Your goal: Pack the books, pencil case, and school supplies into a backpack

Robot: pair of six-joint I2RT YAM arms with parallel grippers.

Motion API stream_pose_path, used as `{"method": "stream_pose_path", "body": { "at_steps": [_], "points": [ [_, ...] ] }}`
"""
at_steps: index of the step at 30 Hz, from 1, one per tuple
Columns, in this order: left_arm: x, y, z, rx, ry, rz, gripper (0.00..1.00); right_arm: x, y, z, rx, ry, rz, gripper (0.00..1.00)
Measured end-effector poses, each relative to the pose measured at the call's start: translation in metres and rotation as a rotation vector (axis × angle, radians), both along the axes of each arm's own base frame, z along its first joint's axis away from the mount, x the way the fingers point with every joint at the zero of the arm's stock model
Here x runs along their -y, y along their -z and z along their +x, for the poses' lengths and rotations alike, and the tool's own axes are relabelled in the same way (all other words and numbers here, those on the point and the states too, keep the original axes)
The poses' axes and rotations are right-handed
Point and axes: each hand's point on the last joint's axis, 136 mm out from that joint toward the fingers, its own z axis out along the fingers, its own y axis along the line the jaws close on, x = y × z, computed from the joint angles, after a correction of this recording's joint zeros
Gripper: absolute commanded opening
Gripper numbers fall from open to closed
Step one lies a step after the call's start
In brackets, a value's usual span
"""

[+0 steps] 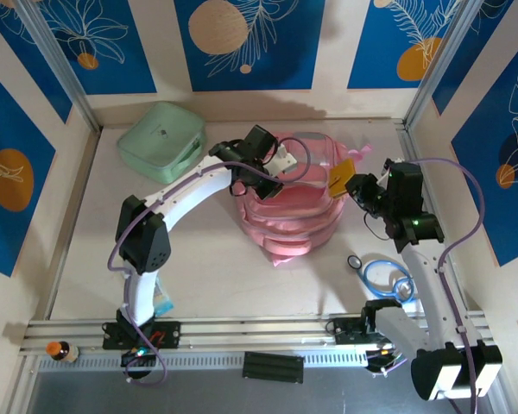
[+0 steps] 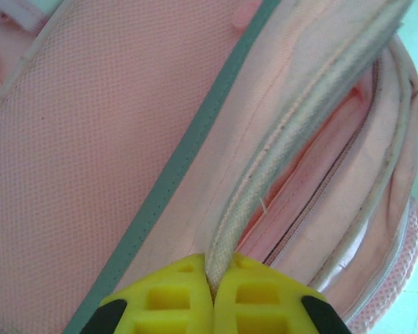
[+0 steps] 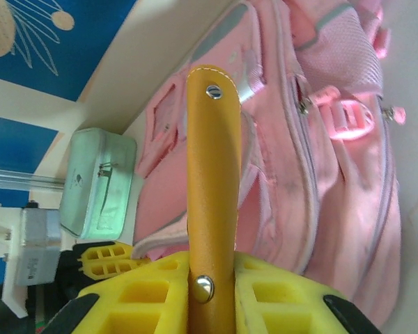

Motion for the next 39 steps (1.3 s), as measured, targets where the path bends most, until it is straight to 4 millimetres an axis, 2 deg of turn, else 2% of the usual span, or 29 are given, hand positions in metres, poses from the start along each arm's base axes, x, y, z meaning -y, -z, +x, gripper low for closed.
{"method": "stream_pose_path", "body": {
  "at_steps": [3,7,11,15,21,25,32,35,39],
  "points": [
    [0.006,-0.006,-0.001,-0.013,0.006,-0.031,0.0,0.004,0.014,-0.01,-0.074,0.025,0.001,0.2],
    [0.026,-0.023,0.006,-0.035,-0.013,-0.129,0.0,0.009,0.028,-0.023,-0.165,0.062,0.022,0.2],
    [0.047,-0.028,0.012,-0.067,-0.066,-0.212,0.0,0.01,0.026,-0.029,-0.178,0.09,0.06,0.2],
    [0.06,-0.031,0.016,-0.104,-0.118,-0.282,0.0,0.003,0.02,-0.027,-0.155,0.084,0.125,0.2],
    [0.071,-0.039,0.015,-0.142,-0.147,-0.347,0.0,-0.012,0.027,-0.004,-0.156,0.051,0.225,0.21],
    [0.074,-0.043,0.014,-0.159,-0.154,-0.372,0.0,-0.022,0.036,0.02,-0.159,0.036,0.259,0.21],
    [0.079,-0.048,0.014,-0.191,-0.174,-0.414,0.0,-0.036,0.078,0.048,-0.265,0.074,0.277,0.25],
    [0.08,-0.049,0.014,-0.201,-0.184,-0.421,0.0,-0.046,0.089,0.056,-0.287,0.057,0.284,0.35],
    [0.081,-0.05,0.016,-0.207,-0.197,-0.433,0.0,-0.063,0.089,0.064,-0.309,-0.007,0.3,0.45]
  ]
}}
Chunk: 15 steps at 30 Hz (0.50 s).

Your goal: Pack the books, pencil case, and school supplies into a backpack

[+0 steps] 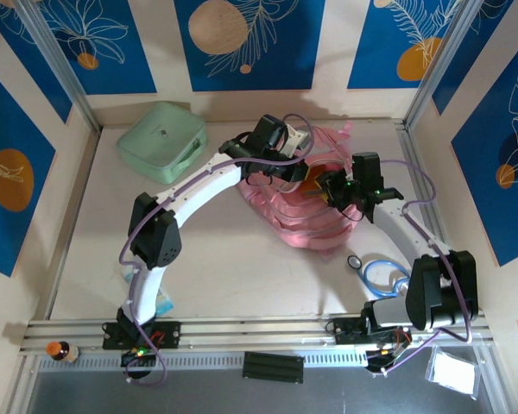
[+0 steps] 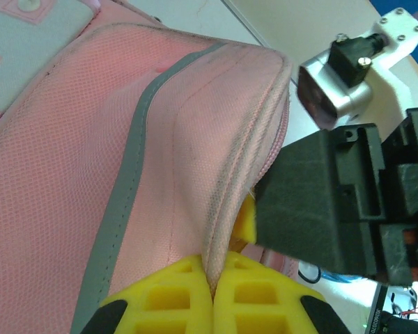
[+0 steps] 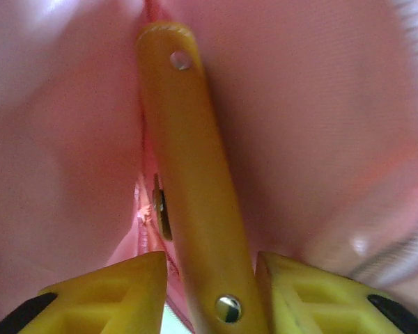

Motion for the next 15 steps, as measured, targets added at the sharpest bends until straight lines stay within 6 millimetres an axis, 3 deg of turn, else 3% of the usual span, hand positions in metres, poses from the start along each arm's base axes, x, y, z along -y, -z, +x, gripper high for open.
{"method": "stream_pose_path", "body": {
  "at_steps": [4,7,12,15],
  "points": [
    [0.0,0.0,0.0,-0.004,-0.005,-0.004,0.0,-0.006,-0.002,-0.001,-0.008,-0.039,0.03,0.55],
    [0.0,-0.001,0.001,-0.006,-0.004,-0.005,0.0,-0.001,-0.007,-0.007,-0.008,-0.037,0.026,0.56],
    [-0.001,-0.001,0.001,-0.009,-0.002,-0.009,0.0,0.016,-0.026,-0.022,0.031,-0.017,-0.016,0.48],
    [-0.001,-0.001,0.001,-0.01,-0.001,-0.011,0.0,0.022,-0.026,-0.026,0.03,-0.013,-0.052,0.43]
  ]
}}
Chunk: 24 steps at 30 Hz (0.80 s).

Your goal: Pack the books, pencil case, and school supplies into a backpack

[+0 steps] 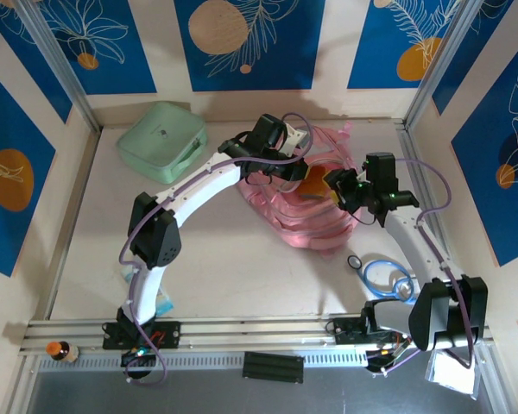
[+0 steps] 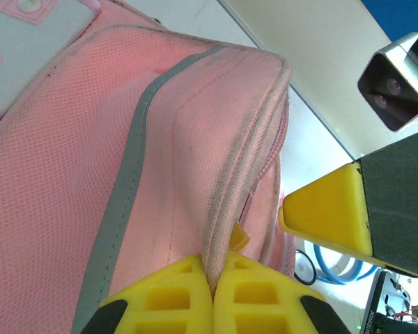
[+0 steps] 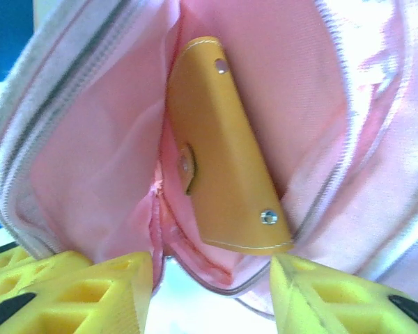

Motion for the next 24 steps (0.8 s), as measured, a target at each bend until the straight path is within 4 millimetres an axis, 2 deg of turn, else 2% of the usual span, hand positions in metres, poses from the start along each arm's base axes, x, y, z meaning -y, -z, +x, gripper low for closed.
{"method": "stream_pose_path", "body": {
  "at_steps": [3,7,10,12,17,22,24],
  "points": [
    [0.0,0.0,0.0,-0.008,-0.001,-0.004,0.0,0.003,0.01,-0.001,-0.026,-0.006,-0.039,0.35],
    [0.0,0.0,0.0,-0.014,-0.006,-0.006,0.0,0.003,0.017,0.007,-0.043,-0.027,-0.078,0.23],
    [0.0,0.0,0.0,-0.016,-0.006,-0.008,0.0,-0.004,0.024,0.014,-0.055,-0.053,-0.093,0.11],
    [0.0,-0.001,-0.001,-0.017,-0.005,-0.009,0.0,-0.011,0.03,0.018,-0.067,-0.08,-0.096,0.06],
    [0.0,-0.001,0.0,-0.022,-0.008,-0.011,0.0,-0.033,0.042,0.026,-0.075,-0.141,-0.058,0.05],
    [-0.003,-0.002,0.005,-0.029,-0.024,-0.021,0.0,-0.043,0.031,0.038,-0.008,-0.161,0.005,0.06],
    [-0.003,-0.003,0.005,-0.034,-0.025,-0.028,0.0,-0.044,0.03,0.038,0.014,-0.165,0.022,0.11]
  ]
}}
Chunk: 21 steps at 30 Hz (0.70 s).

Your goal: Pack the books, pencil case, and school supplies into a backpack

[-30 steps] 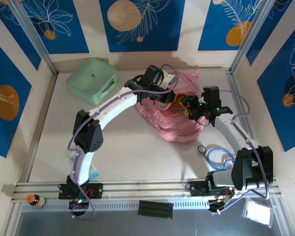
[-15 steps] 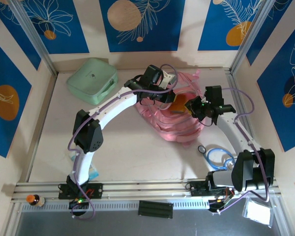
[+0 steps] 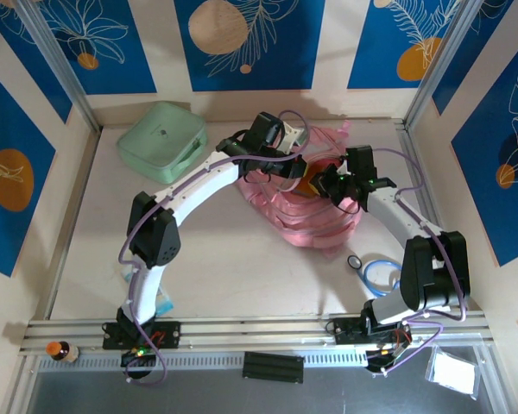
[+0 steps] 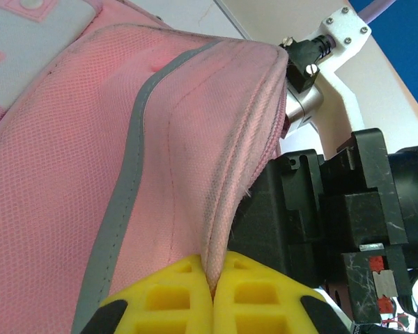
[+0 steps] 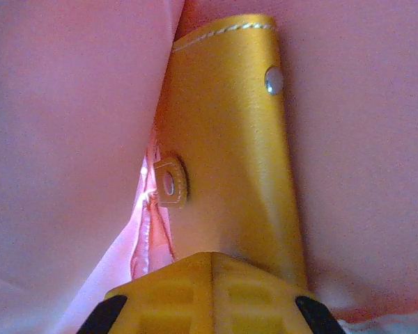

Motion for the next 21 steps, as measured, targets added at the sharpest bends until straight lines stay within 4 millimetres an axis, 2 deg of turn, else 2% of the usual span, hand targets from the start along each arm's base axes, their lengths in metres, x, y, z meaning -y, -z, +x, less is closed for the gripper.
{"method": "stream_pose_path", "body": {
  "at_steps": [3,4,5,7,9,10,12,17,21],
  "points": [
    [0.001,-0.002,-0.001,-0.003,0.005,-0.01,0.0,0.005,-0.002,-0.011,0.027,0.009,0.006,0.2],
    [0.001,-0.002,-0.001,-0.004,0.007,-0.012,0.05,0.009,-0.006,-0.016,0.042,0.017,0.0,0.23],
    [0.001,-0.002,-0.001,-0.005,0.008,-0.012,0.13,0.012,-0.011,-0.021,0.055,0.027,-0.006,0.26],
    [0.001,-0.002,-0.001,-0.004,0.012,-0.014,0.36,0.024,-0.026,-0.03,0.099,0.07,-0.036,0.34],
    [0.002,-0.005,-0.001,-0.002,0.023,-0.031,0.53,0.04,-0.042,-0.038,0.144,0.124,-0.071,0.43],
    [0.001,-0.006,0.0,0.002,0.024,-0.041,0.61,0.048,-0.048,-0.042,0.165,0.155,-0.091,0.47],
    [-0.003,-0.004,-0.005,-0.005,0.027,-0.047,0.69,0.062,-0.055,-0.05,0.185,0.209,-0.125,0.52],
    [-0.033,0.016,-0.014,-0.065,-0.027,-0.034,0.73,0.086,-0.051,-0.066,0.177,0.287,-0.202,0.59],
    [-0.069,0.035,-0.005,-0.12,-0.144,-0.01,0.69,0.09,-0.041,-0.067,0.143,0.288,-0.23,0.63]
  ]
}}
